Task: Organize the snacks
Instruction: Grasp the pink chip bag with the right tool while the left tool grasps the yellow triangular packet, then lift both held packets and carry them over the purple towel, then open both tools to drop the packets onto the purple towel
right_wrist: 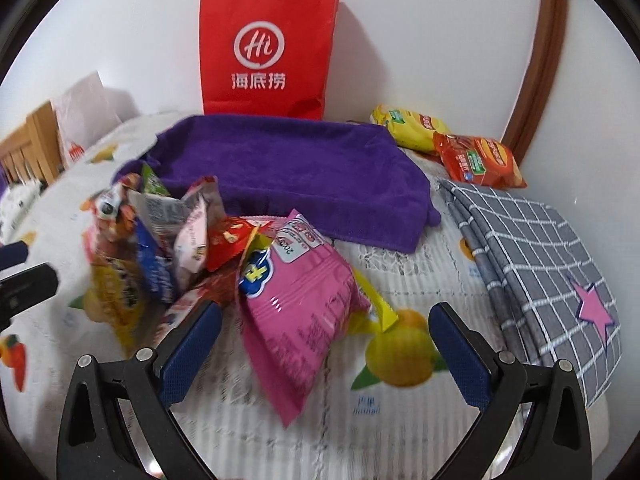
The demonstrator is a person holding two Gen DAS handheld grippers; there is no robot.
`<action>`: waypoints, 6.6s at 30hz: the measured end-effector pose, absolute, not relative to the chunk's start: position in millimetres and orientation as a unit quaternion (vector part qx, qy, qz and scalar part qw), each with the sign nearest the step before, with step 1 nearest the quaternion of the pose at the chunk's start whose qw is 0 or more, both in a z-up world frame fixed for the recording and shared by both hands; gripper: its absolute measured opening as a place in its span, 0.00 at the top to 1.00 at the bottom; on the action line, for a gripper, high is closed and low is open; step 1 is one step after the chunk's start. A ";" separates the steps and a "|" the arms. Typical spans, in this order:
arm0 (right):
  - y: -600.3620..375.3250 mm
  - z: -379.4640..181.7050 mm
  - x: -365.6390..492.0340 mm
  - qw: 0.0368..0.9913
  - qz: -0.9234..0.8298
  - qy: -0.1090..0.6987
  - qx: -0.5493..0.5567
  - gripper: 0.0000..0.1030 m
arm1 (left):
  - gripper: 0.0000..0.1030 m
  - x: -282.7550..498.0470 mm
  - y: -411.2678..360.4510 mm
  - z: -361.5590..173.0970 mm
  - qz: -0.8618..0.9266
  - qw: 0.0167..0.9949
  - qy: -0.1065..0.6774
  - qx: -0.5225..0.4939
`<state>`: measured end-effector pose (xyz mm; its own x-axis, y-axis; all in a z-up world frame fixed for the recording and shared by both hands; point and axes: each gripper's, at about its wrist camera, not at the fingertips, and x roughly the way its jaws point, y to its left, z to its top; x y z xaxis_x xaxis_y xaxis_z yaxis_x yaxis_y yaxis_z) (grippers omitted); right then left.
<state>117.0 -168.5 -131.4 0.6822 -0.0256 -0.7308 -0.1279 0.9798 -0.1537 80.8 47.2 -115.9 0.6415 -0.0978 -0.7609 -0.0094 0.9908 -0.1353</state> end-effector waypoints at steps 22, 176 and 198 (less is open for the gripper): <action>-203.0 -152.6 132.7 0.918 0.043 0.394 -0.020 0.53 | 0.28 104.2 8.7 -155.0 -0.054 0.888 0.454 -0.054; -190.4 -128.5 313.5 0.912 0.120 0.380 0.093 0.27 | 0.81 351.7 44.2 -133.1 -0.090 0.857 0.493 -0.117; -172.4 -106.1 292.1 0.928 0.138 0.343 0.052 0.27 | 0.49 345.1 41.8 -108.2 -0.097 0.870 0.474 -0.097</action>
